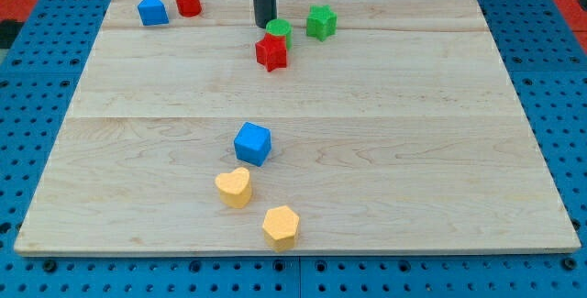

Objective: Move the green circle along with the red star towards down

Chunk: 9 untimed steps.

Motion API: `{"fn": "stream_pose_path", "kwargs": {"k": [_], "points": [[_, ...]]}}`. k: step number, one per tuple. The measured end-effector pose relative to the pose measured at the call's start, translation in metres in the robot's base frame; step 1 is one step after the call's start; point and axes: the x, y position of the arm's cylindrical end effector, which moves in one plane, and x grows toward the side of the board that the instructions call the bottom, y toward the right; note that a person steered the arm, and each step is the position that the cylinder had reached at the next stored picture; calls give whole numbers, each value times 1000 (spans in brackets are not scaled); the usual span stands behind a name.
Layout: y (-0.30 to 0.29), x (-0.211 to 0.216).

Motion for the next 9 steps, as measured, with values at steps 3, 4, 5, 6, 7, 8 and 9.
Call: {"fn": "stream_pose_path", "kwargs": {"k": [3,4,5,6,7,8,9], "points": [[60,42],[70,40],[102,40],[122,44],[128,59],[138,78],[104,79]]}}
